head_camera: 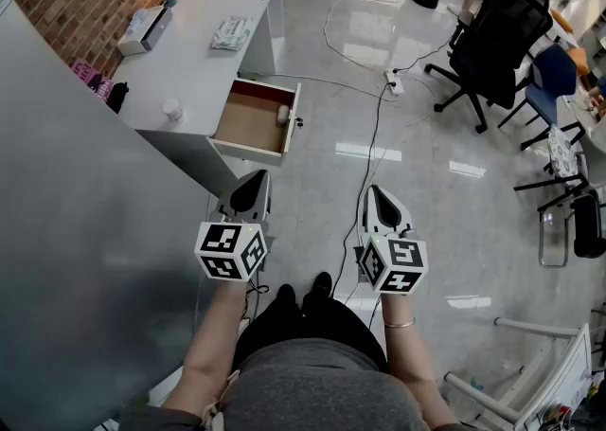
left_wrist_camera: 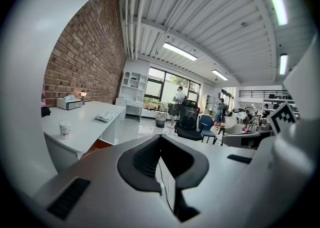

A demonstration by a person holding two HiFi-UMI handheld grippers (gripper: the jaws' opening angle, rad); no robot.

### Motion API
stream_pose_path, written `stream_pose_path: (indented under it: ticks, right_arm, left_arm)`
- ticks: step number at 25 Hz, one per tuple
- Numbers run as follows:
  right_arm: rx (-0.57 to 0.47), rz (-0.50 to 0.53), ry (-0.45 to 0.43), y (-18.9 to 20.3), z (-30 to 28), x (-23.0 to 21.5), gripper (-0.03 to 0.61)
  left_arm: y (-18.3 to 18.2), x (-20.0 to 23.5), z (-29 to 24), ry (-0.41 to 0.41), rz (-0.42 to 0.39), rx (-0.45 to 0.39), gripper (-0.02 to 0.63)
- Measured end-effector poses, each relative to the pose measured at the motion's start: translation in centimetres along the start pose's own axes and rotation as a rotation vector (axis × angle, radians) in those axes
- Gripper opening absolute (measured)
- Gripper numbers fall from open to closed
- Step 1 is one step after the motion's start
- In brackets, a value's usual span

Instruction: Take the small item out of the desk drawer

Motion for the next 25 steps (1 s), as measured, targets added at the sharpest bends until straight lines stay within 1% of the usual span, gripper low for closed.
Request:
stream_pose_path:
  ticks: [5,9,10,11,14,17,21,25]
  right_arm:
    - [-0.014,-0.01,-0.009,-0.5,0.3,-1.7,0.003]
    - [-0.038,-0.041,-0.015,-0.7,0.5,-3.2,0.004]
    - [-0.042,-0.044,-0.019,-0.8,0.5,-3.4,0.004]
    - [-0.044,-0.046,-0.022,-0.9,0.5,-3.6,0.005]
    - [-0.04,-0.048,-0.029,-1.0,0.4,-3.8,0.005]
    - [-0.036,-0.054,-0.032,-1.1,0.3,-4.1,0.005]
    - [-0.023,-0.067,-0.049,-1.0,-0.4,-4.2,0.005]
    - [-0.011,-0.075,-0.052,-1.0,-2.2,-4.7,0.005]
  left_arm:
    - [-0.2,-1.5,-0.9,0.008,-0.018,-0.002,0.023]
    - [-0.4,-2.3,-1.4,0.0,-0.037,-0.002,0.028]
    - [-0.4,-2.5,-1.5,-0.004,-0.036,-0.004,0.034]
    - [-0.4,-2.5,-1.6,-0.007,-0.029,-0.006,0.062]
    - [-0.6,-2.7,-1.6,-0.023,-0.004,-0.006,0.1]
    - [-0.5,-2.7,-1.8,-0.036,-0.008,0.005,0.138]
    - [-0.5,-2.0,-2.6,-0.038,-0.006,0.006,0.143]
    - [-0.3,-0.7,-4.5,-0.049,0.011,0.016,0.15]
Point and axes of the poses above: the fingertips, and each gripper's own axes: z backward along the fingers, x to its left, y out of its underside, the point moved 7 cm from there along z, backward along the fingers, and after that the axes turned 4 degrees about -y, right-handed, at the moved point
